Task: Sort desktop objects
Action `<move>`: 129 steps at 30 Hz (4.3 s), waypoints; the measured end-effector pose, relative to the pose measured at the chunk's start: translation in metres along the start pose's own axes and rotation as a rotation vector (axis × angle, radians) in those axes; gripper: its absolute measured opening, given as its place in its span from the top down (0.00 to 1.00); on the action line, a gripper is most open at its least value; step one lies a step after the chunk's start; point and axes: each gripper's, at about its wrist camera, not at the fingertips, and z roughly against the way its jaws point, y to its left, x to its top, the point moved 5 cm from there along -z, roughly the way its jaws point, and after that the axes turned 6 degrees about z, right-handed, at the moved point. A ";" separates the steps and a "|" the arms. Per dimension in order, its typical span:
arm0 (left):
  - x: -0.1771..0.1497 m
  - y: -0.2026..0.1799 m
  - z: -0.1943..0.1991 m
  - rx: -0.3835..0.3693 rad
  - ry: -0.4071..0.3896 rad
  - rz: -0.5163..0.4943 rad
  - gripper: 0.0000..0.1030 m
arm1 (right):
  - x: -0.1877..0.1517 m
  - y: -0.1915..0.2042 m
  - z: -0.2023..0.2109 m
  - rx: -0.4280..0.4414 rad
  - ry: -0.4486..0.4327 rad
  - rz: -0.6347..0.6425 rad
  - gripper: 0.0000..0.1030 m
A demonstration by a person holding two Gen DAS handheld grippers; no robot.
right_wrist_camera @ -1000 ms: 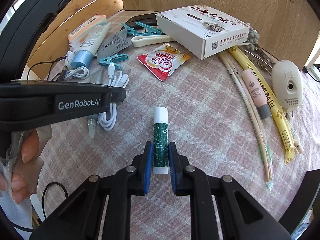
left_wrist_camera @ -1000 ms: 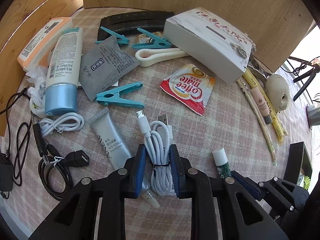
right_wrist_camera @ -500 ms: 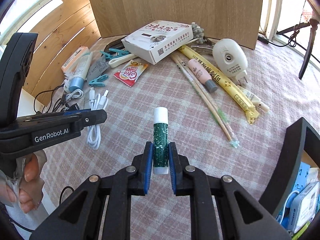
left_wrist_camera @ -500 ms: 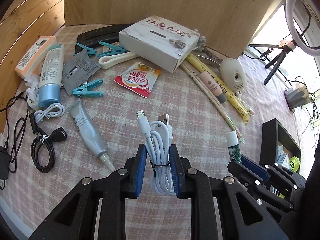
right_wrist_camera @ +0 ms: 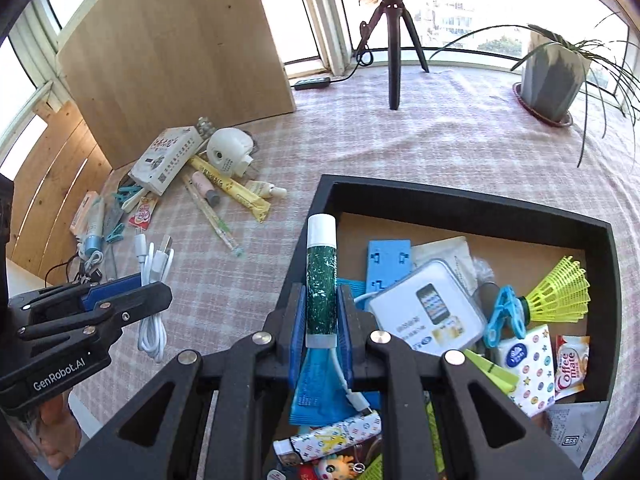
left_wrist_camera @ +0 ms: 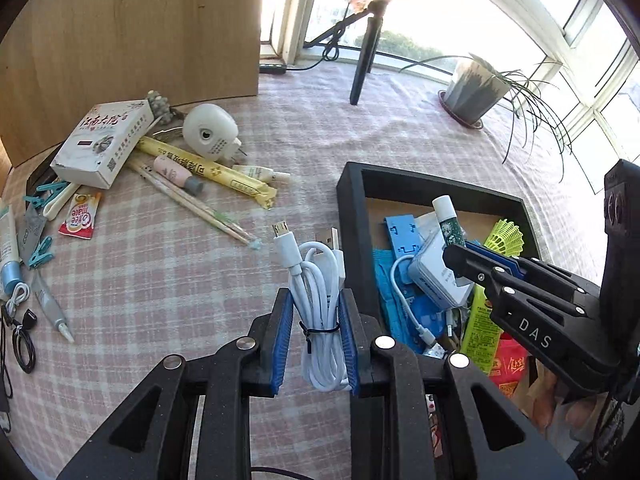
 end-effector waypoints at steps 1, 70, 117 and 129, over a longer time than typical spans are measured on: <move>0.023 -0.006 0.005 -0.015 0.011 -0.012 0.79 | -0.002 -0.011 0.005 -0.018 -0.008 -0.016 0.85; 0.049 0.245 0.050 0.431 -0.118 0.359 0.64 | 0.072 0.194 -0.111 0.201 0.145 0.382 0.54; 0.029 0.285 -0.014 0.355 0.039 0.576 0.91 | 0.068 0.212 -0.197 0.165 0.304 0.356 0.91; -0.020 0.217 -0.004 0.246 0.054 0.536 0.92 | 0.025 0.204 -0.171 0.282 0.331 0.193 0.95</move>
